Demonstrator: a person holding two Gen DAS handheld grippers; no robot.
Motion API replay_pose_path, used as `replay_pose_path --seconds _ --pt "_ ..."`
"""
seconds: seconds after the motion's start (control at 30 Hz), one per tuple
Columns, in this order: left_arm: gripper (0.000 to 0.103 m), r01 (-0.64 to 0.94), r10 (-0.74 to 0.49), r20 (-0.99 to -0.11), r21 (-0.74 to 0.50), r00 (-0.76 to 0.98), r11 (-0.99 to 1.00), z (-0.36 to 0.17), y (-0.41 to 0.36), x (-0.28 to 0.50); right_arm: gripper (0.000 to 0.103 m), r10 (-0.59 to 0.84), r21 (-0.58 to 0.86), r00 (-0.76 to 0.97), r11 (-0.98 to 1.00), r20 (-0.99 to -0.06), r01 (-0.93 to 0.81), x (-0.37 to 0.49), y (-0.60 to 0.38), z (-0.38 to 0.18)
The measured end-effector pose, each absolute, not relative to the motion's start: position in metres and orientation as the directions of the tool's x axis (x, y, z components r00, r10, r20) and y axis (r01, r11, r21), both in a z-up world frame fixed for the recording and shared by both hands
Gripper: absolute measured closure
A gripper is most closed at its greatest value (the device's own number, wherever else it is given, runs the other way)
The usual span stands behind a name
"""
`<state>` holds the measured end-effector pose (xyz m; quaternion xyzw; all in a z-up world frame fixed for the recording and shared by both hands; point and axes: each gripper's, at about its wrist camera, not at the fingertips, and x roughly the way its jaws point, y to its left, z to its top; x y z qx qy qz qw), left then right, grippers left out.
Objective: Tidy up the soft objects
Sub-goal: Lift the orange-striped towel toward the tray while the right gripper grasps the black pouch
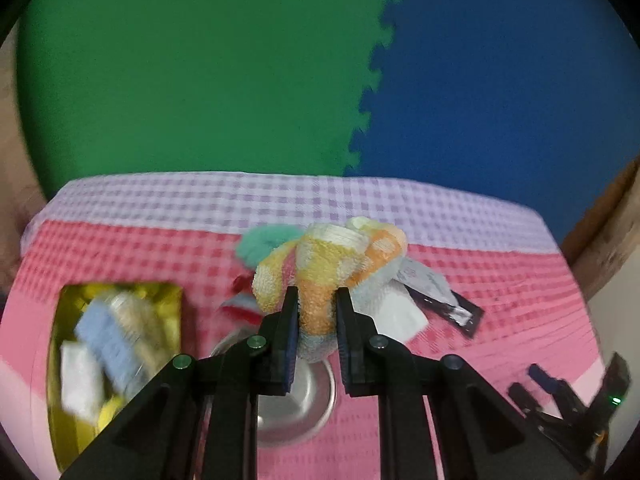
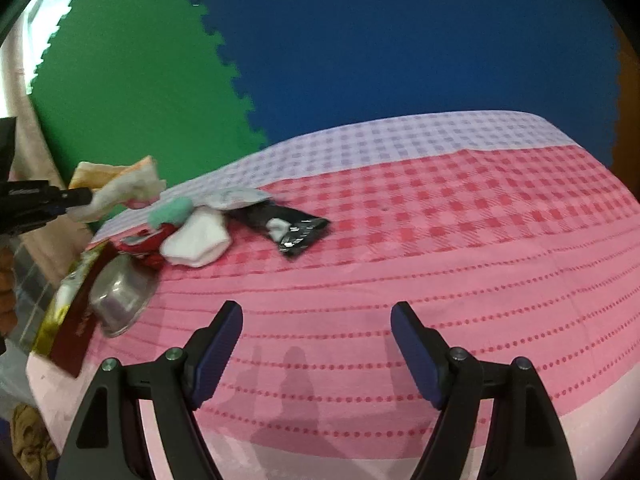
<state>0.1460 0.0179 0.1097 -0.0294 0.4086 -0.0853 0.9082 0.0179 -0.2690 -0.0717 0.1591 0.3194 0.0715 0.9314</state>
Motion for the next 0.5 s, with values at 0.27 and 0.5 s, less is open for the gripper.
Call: replay_pose_path --seconds 0.27,0.5 --pt "0.088 0.023 -0.144 -0.69 -0.183 0.71 0.983 0.13 0.073 0.054 0.024 0.301 0.225 0.752 0.952 -0.586 -0.207 0.039 -0.246 -0.057" --pt "0.088 -0.029 -0.118 -0.708 -0.192 0.697 0.981 0.122 0.103 0.007 0.025 0.29 0.092 0.71 0.948 -0.642 -0.304 0.105 -0.232 -0.049"
